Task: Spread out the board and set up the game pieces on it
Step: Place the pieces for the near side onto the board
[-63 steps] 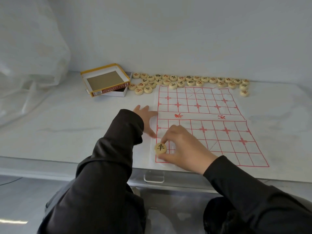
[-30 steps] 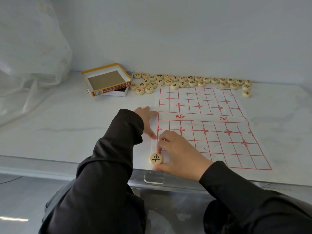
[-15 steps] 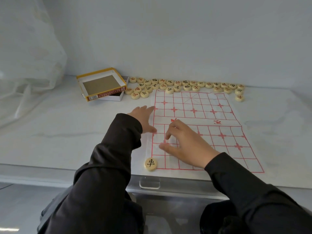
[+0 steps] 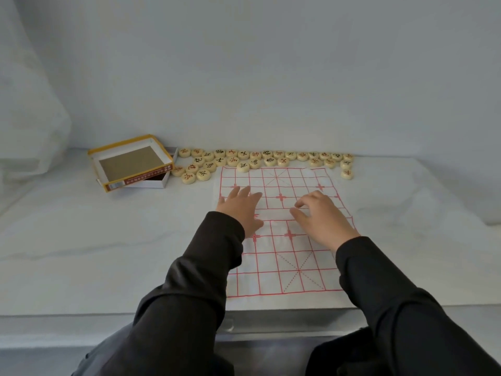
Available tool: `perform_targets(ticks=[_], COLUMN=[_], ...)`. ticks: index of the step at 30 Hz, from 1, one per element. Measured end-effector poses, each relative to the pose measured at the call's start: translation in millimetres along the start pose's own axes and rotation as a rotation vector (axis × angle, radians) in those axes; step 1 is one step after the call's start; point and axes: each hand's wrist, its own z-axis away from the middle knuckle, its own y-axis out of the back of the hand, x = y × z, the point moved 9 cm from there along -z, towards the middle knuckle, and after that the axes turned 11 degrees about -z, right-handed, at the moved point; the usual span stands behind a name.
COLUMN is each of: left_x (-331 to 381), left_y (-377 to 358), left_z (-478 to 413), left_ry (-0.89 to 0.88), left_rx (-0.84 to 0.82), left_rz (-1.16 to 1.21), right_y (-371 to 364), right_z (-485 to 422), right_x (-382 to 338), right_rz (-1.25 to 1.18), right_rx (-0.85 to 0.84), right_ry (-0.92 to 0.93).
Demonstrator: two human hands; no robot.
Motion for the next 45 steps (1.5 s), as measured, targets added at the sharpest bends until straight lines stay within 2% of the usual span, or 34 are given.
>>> perform_targets(ticks=[4,14,23,30,33,36,40,45], left_x=[4,5,12,11,-7,-26,-66,-93], left_y=[-6,-6,8,16,21,23,14,7], left_z=[-5,-11,-17,-18,-12,-8,6,21], left_ry=[-0.011,0.045,0.042,0.014,0.033,0.062,0.141,0.197], left_rx=[-0.055,-0.074,0.048,0.074,0.046,0.025,-0.025,-0.032], left_rz=[-0.049,-0.048,0.024,0.039,0.060,0.076,0.071,0.068], right_y=[1,-12,6,21,22,13,-17,-35], right_z=[-3,-9,-24,-30,-22,-14,-8,-4], right_x=[17,30,21,38,32,4,-39,-48], right_rz=[0.057,0.257,0.080,0.084,0.063,0.128,0.199,0.202], right_rx=[-0.012,-0.088,0.015,0.036,0.085,0.112,0.065,-0.017], right_ry=[-0.049,-0.185,-0.203,-0.288,-0.247,-0.107,0.042,0.055])
